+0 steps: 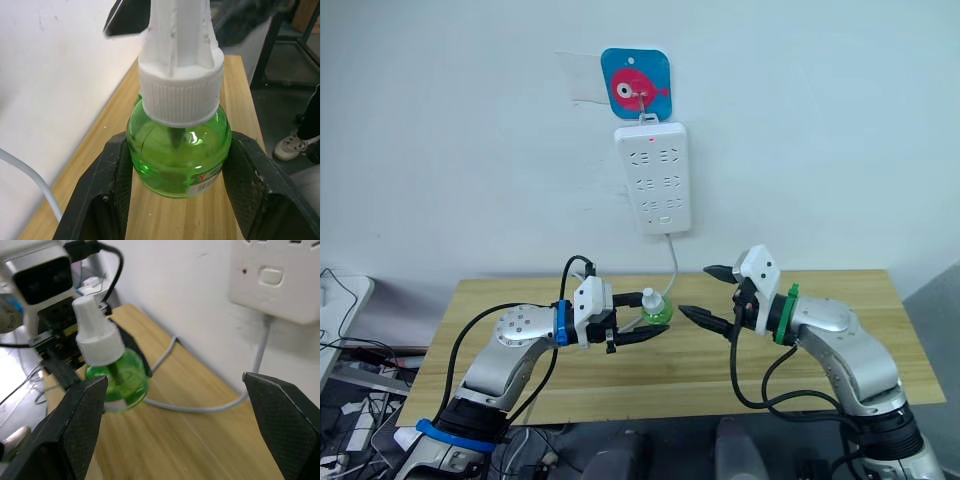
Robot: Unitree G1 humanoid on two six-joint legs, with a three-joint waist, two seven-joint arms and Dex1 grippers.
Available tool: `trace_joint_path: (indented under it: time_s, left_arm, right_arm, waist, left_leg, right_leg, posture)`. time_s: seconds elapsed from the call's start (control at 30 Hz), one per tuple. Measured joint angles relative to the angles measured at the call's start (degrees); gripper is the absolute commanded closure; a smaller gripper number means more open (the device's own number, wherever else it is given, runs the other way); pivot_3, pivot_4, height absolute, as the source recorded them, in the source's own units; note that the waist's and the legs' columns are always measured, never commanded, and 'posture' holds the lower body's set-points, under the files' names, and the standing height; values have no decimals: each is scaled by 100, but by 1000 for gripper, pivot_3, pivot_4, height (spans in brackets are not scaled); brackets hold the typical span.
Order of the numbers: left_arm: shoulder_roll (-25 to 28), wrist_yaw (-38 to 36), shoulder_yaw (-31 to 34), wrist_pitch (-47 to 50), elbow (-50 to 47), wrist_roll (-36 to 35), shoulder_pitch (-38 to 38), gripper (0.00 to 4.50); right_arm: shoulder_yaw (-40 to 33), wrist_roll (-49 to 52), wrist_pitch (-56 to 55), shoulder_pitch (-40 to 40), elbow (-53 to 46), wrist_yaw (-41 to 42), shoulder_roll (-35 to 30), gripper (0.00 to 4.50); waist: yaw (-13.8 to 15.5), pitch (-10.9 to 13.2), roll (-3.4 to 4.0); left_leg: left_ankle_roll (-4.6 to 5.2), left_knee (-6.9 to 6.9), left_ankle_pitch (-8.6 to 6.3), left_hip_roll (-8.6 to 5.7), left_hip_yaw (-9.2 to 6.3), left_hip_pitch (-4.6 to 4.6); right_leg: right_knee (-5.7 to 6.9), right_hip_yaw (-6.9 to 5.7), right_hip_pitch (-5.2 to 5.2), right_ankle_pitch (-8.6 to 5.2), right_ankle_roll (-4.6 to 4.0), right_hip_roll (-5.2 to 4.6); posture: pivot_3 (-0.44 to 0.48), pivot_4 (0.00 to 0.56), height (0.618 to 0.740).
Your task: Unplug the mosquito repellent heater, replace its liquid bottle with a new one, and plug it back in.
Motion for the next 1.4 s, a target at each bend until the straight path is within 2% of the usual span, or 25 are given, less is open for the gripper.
trace_joint_path:
  time_s: [0.13, 0.37, 0.47, 0.53, 0.8, 1.13, 1.3, 1.4]
  left_arm:
    - [-11, -36, -1, -48, 21, 0, -1, 2297]
    - [-47, -63, -7, -50, 134, 4, -80, 2297]
    - [-45, -81, -7, -48, 134, 3, -87, 2297]
    - [-31, -80, -6, -47, 132, 3, -85, 2297]
    - [-32, -69, -6, -47, 123, 5, -82, 2297]
    - [-38, -51, -13, -49, 12, 21, -72, 2297]
    - [-50, -51, -31, -50, -4, 28, -70, 2297]
    - [-35, -79, -68, -52, -5, 32, -53, 2297]
  right_arm:
    - [204, 187, 277, -108, -156, -4, 115, 7]
    - [593, 334, 596, -547, -312, -538, 1059, 7]
    - [617, 451, 718, -546, -484, -621, 1044, 600]
    - [604, 468, 758, -506, -618, -607, 807, 1267]
    - [569, 446, 596, -434, -719, -488, 495, 1267]
    - [887, -180, -169, -438, 106, -356, 663, 1267]
    - [1107, -243, 39, -902, 86, -620, 1064, 2896]
    - [1112, -207, 217, -939, -139, -728, 1132, 4059]
  waist:
    - [-32, -1, 1]
    - [-35, -1, 1]
    - [-4, -1, 1]
    - [9, -1, 1]
    - [2, -1, 1]
    - [1, -1, 1]
    - [0, -2, 2]
    - [17, -2, 1]
  left_leg:
    - [-1, -1, 0, 15, 2, 1]
    - [-5, 0, 2, 13, 1, -2]
    - [-4, 1, 2, 6, 1, -2]
    - [-3, 2, 1, 4, 0, -2]
    - [-1, 1, 0, 10, 1, -1]
    - [-3, 1, 1, 11, 2, 0]
    - [-12, 0, 6, 13, 1, -1]
    - [-21, 1, 11, 11, -3, -6]
  right_leg:
    - [0, 0, -2, 0, 0, 1]
    - [-2, -2, -3, 0, 0, 3]
    - [-2, -2, -2, 0, 0, 3]
    - [-2, -2, -1, 0, 0, 2]
    - [-1, -2, -2, 0, 0, 10]
    - [2, -1, -3, 0, 0, 11]
    - [3, -1, -6, 0, 0, 11]
    - [-3, -4, -6, 0, -1, 11]
  posture:
    - [-129, 166, 740]
    - [-114, 167, 740]
    - [-106, 165, 740]
    - [-103, 165, 740]
    - [-97, 164, 740]
    - [-96, 161, 740]
    - [-95, 160, 740]
    - [-95, 162, 740]
